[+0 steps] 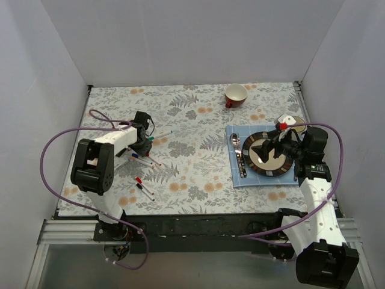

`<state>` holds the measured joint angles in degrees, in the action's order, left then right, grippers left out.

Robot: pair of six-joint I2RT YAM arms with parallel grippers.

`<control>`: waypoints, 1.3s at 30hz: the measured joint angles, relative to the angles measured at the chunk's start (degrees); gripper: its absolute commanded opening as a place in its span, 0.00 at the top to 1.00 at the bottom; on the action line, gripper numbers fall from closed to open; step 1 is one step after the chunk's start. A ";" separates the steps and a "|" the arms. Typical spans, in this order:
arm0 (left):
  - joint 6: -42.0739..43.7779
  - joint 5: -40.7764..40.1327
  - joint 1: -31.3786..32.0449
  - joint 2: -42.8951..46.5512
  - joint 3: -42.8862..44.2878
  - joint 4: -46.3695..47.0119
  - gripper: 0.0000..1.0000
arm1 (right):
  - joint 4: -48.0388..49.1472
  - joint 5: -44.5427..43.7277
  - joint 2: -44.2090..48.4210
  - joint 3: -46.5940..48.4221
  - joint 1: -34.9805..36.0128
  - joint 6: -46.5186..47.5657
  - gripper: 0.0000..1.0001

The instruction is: Open the pen caps

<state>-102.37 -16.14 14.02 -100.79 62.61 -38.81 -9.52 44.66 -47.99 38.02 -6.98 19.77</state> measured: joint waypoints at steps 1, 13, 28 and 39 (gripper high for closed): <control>0.09 0.02 0.00 0.00 0.00 0.09 0.93 | 0.00 0.02 0.00 0.00 0.00 0.00 0.02; 7.91 10.84 4.57 18.16 -10.47 16.57 1.00 | -0.02 13.55 -1.40 -0.13 3.15 -2.80 0.02; 16.44 15.34 34.82 22.23 -28.26 69.88 1.00 | 12.90 13.38 -13.09 -5.40 20.37 -22.99 0.04; 13.44 1.44 41.92 10.67 -24.96 86.55 1.00 | 17.70 6.51 -14.38 -5.92 21.77 -28.61 0.19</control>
<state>-88.92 -14.70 55.94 -90.13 37.65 47.75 8.19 51.18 -62.37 32.10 14.79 -8.84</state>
